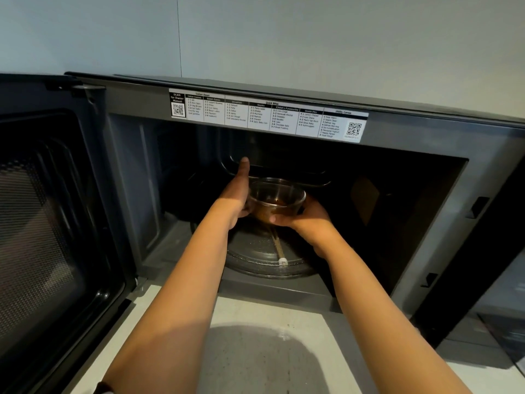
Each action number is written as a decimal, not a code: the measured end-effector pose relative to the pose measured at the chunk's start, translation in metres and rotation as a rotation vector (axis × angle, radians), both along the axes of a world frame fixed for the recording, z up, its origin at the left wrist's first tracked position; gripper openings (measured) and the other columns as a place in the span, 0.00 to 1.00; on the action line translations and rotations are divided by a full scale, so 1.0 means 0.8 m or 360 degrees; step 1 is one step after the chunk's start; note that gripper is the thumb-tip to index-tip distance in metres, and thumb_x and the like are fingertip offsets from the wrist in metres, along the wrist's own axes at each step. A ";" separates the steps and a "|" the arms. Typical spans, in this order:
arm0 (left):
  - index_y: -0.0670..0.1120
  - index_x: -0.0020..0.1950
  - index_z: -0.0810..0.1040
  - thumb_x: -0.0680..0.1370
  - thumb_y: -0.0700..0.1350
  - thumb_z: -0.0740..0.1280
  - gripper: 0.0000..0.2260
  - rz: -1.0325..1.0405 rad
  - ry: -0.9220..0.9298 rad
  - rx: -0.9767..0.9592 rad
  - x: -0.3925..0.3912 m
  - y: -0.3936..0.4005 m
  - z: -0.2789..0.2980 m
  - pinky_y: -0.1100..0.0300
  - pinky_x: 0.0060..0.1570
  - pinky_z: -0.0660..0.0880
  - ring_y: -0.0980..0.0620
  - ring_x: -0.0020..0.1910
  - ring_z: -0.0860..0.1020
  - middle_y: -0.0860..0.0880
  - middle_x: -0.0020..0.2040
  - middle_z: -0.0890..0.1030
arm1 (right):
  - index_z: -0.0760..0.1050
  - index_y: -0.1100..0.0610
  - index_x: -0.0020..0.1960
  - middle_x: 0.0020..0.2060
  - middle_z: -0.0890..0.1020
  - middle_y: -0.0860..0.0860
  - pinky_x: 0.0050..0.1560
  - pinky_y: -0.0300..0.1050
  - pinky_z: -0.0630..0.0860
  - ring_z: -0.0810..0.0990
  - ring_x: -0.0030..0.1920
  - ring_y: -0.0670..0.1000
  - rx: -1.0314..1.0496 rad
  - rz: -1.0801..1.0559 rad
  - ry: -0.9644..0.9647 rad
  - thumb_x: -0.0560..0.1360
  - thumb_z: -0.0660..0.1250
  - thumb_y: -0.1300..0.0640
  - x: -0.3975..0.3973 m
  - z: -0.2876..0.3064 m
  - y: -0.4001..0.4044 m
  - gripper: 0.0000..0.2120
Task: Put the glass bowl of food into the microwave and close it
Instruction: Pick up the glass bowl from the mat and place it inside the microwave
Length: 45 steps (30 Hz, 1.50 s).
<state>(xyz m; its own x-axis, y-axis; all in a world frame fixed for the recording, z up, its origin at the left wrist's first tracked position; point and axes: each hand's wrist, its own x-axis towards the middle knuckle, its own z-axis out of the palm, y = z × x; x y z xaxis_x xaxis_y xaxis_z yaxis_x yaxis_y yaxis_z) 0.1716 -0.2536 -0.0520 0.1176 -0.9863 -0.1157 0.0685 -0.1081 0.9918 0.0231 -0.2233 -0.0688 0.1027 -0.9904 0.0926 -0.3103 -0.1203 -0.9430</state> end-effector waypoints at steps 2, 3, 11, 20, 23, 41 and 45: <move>0.48 0.71 0.64 0.74 0.69 0.49 0.34 0.0062 -0.0060 0.0004 -0.002 0.003 0.003 0.49 0.64 0.69 0.43 0.64 0.73 0.42 0.67 0.73 | 0.75 0.48 0.47 0.46 0.77 0.46 0.52 0.42 0.71 0.76 0.51 0.49 -0.0008 0.0009 0.0013 0.63 0.77 0.62 0.001 0.003 0.001 0.18; 0.47 0.71 0.65 0.74 0.69 0.49 0.34 0.0139 -0.0125 0.0001 -0.003 0.005 0.006 0.48 0.65 0.68 0.42 0.65 0.72 0.42 0.68 0.72 | 0.75 0.47 0.46 0.45 0.77 0.45 0.51 0.42 0.71 0.76 0.50 0.49 -0.0034 -0.0004 0.0024 0.63 0.77 0.63 0.001 0.003 0.002 0.19; 0.44 0.68 0.66 0.77 0.61 0.55 0.27 0.0524 -0.0602 -0.0144 -0.016 0.058 0.042 0.50 0.57 0.70 0.38 0.61 0.74 0.40 0.64 0.75 | 0.67 0.55 0.66 0.61 0.78 0.55 0.57 0.44 0.74 0.77 0.60 0.55 -0.0179 -0.0255 0.0153 0.63 0.78 0.58 0.001 0.026 0.044 0.36; 0.43 0.65 0.70 0.77 0.58 0.58 0.24 0.0422 -0.0710 -0.0172 -0.049 0.174 0.092 0.51 0.55 0.72 0.41 0.58 0.74 0.41 0.61 0.76 | 0.60 0.59 0.71 0.67 0.70 0.59 0.58 0.42 0.68 0.71 0.66 0.57 -0.0123 -0.0206 0.0263 0.68 0.74 0.52 -0.010 0.091 0.152 0.38; 0.44 0.66 0.69 0.77 0.58 0.57 0.24 0.0379 -0.0827 -0.0167 -0.056 0.214 0.104 0.50 0.55 0.72 0.43 0.60 0.73 0.42 0.61 0.76 | 0.57 0.59 0.73 0.70 0.67 0.58 0.55 0.41 0.65 0.68 0.68 0.57 -0.0134 -0.0197 0.0288 0.70 0.72 0.50 -0.017 0.102 0.190 0.39; 0.44 0.67 0.67 0.77 0.57 0.58 0.23 0.0314 -0.1066 -0.0411 -0.046 0.418 0.159 0.56 0.48 0.69 0.46 0.58 0.74 0.44 0.62 0.76 | 0.51 0.55 0.76 0.75 0.61 0.57 0.67 0.52 0.66 0.64 0.72 0.57 -0.0274 -0.0289 0.0291 0.72 0.68 0.46 -0.011 0.155 0.376 0.41; 0.44 0.67 0.66 0.77 0.56 0.59 0.23 0.0314 -0.1201 -0.0506 -0.022 0.475 0.172 0.53 0.50 0.71 0.45 0.59 0.74 0.44 0.62 0.76 | 0.52 0.55 0.76 0.75 0.61 0.57 0.68 0.53 0.66 0.64 0.72 0.58 -0.0300 -0.0331 0.0250 0.72 0.68 0.47 0.003 0.165 0.430 0.40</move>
